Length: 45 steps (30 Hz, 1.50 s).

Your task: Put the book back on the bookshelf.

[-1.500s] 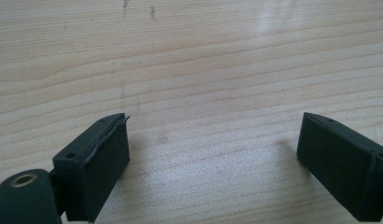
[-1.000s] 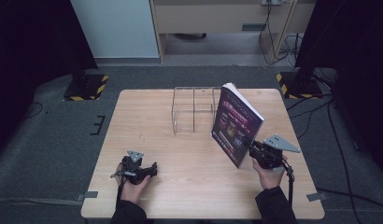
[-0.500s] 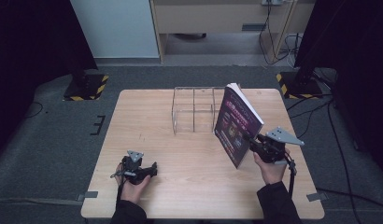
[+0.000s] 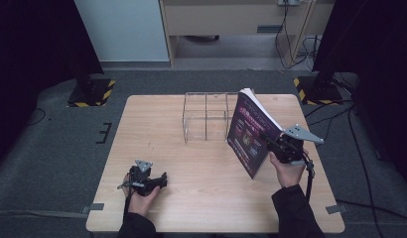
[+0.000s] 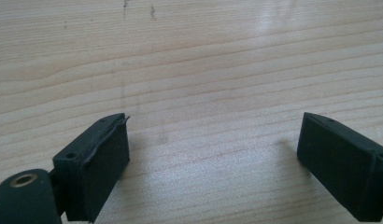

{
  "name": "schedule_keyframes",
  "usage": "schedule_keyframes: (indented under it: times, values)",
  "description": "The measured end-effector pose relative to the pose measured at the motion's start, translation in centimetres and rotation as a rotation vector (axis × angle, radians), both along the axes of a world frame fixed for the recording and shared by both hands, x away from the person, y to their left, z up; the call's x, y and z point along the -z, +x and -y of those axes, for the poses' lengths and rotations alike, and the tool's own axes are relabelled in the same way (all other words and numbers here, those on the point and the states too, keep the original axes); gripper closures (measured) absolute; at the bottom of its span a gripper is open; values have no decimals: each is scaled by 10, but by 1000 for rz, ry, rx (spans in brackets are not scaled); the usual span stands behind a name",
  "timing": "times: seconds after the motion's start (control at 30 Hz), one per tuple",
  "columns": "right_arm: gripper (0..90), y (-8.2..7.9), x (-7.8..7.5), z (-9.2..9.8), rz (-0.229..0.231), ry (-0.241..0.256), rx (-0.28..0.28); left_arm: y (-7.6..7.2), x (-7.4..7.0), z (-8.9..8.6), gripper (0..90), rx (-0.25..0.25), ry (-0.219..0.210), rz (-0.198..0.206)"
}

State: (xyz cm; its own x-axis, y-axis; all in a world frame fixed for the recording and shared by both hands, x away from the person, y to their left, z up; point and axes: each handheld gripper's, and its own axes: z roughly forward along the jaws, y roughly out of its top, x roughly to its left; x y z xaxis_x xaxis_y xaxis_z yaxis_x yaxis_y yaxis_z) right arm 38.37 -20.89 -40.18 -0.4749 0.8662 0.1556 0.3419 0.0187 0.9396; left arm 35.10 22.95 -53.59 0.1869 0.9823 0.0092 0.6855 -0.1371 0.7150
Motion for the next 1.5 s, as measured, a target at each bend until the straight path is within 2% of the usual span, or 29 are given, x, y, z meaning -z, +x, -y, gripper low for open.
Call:
schedule_keyframes:
  times: [0.3,0.5,0.8,1.27,1.4,1.5]
  values:
    - [828,-2,-1,-8,39,-12,21,0,0,0,84,0,0,0]
    - [829,1,-7,-12,61,-14,29,0,0,0,84,0,0,0]
    - [829,13,-15,-18,72,-10,46,0,0,0,84,1,-1,-1]
    - [829,37,-35,-24,115,8,101,0,0,0,83,0,-2,0]
    - [830,44,-36,-25,118,19,118,0,0,0,83,0,-2,0]
    - [829,51,-35,-28,118,5,125,0,0,0,83,1,-2,0]
